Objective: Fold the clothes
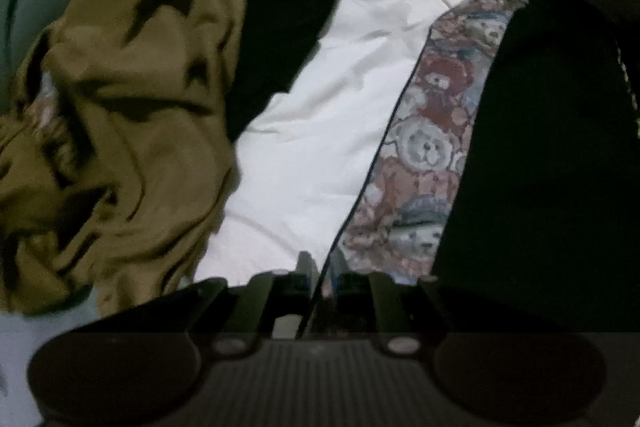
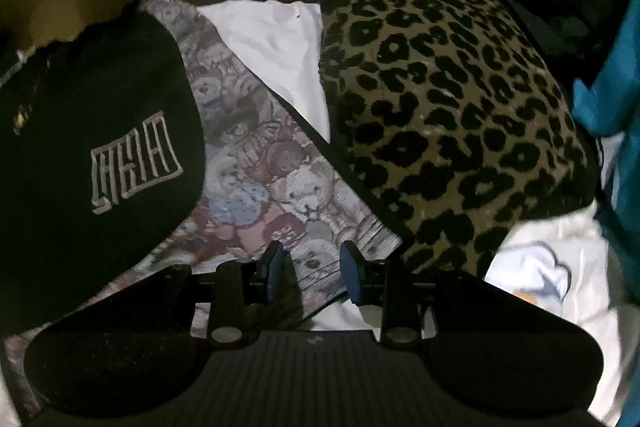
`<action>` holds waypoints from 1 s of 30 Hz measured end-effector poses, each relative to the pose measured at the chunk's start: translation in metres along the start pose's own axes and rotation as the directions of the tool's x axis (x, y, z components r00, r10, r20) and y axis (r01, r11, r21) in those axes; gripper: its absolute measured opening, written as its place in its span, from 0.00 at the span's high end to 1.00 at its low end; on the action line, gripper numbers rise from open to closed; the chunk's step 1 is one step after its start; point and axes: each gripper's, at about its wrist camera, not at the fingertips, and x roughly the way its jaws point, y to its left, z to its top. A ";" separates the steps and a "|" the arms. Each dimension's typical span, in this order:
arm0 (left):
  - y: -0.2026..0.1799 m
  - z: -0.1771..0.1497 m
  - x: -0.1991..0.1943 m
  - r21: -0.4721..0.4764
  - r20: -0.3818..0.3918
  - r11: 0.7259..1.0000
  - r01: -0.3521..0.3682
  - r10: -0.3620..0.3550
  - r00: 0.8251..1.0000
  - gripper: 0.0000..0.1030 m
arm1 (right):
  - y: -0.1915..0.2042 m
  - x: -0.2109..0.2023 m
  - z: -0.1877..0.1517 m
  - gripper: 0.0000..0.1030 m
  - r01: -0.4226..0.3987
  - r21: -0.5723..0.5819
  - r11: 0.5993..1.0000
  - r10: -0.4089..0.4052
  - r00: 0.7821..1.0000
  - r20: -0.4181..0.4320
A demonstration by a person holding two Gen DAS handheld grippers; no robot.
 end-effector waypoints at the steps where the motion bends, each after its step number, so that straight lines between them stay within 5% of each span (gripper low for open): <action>1: 0.001 -0.002 -0.007 -0.014 -0.003 1.000 -0.002 0.002 1.000 0.88 | 0.000 -0.005 0.000 0.63 -0.015 0.018 1.000 0.015 1.000 0.005; 19: -0.007 -0.001 -0.116 -0.006 0.089 0.999 0.051 -0.050 0.995 0.85 | 0.023 -0.068 0.031 0.54 -0.167 0.104 0.981 0.157 0.983 0.097; 30: 0.013 -0.017 -0.104 -0.051 0.060 0.997 0.053 -0.050 0.997 0.79 | 0.047 -0.070 0.023 0.49 -0.182 0.076 0.980 0.175 0.980 0.096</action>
